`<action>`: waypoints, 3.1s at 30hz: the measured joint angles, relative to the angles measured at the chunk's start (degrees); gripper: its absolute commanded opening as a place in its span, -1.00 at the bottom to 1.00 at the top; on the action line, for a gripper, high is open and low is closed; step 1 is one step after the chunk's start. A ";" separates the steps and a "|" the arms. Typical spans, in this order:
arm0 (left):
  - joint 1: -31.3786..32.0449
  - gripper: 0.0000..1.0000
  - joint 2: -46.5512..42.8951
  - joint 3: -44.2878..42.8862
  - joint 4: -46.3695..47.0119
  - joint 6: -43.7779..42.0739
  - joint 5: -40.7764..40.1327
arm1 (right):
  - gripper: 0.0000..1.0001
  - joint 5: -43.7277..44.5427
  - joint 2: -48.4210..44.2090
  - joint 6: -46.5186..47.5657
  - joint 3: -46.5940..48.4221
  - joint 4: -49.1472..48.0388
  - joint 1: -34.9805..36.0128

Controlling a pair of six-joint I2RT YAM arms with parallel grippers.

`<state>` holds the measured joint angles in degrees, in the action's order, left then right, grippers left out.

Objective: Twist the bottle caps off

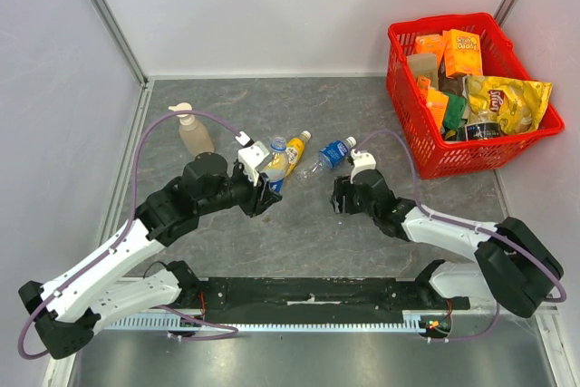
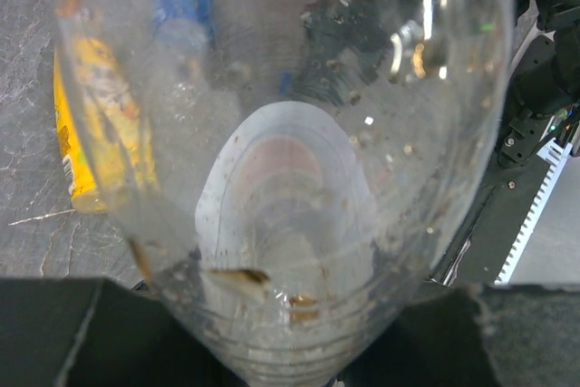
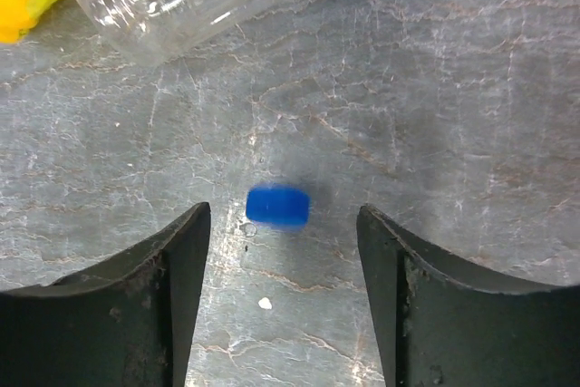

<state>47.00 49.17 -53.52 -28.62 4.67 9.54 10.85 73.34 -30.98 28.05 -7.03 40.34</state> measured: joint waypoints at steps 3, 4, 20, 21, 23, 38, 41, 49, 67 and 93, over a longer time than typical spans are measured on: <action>0.00 -0.38 0.00 0.00 -0.50 0.00 -0.04 | 0.72 0.00 -1.77 0.13 0.00 0.04 0.00; 0.00 -0.38 0.00 0.00 -0.68 0.00 -0.04 | 0.76 0.02 -2.51 0.33 0.00 0.11 0.00; 0.00 -0.38 -1.03 0.00 -2.54 -0.02 -0.37 | 0.96 -7.39 -14.69 2.23 4.24 3.06 0.00; 0.00 -0.38 -1.25 0.00 -2.54 -0.02 -0.28 | 0.96 -8.79 -15.80 2.29 4.74 3.04 0.00; 0.00 -0.37 -1.49 0.00 -2.54 -0.04 0.04 | 0.96 -11.65 -17.62 2.38 5.73 2.95 0.00; 0.00 -0.37 0.92 0.00 -2.56 -2.56 7.39 | 0.96 -44.00 -18.05 -5.75 11.69 -22.73 -0.04; 0.00 -0.36 1.01 0.00 -2.56 -2.86 8.57 | 0.96 -46.27 -15.65 -8.87 12.92 -28.02 -0.04; 0.00 -0.35 1.29 0.20 -2.56 -4.33 11.26 | 0.68 -48.94 -8.79 -16.13 14.93 -38.64 -0.04; 0.04 -0.32 2.67 0.46 -2.95 -5.81 13.40 | -0.71 -51.21 -3.39 -18.88 17.25 -43.45 -0.04; 0.04 0.82 -3.19 3.34 -2.99 -6.51 6.01 | -1.00 -44.78 -5.18 -0.72 18.93 -20.28 0.42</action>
<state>47.05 45.98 -50.17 -31.62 -1.85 15.55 -33.93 68.16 -31.70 46.98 -27.31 40.75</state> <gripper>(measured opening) 0.909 0.364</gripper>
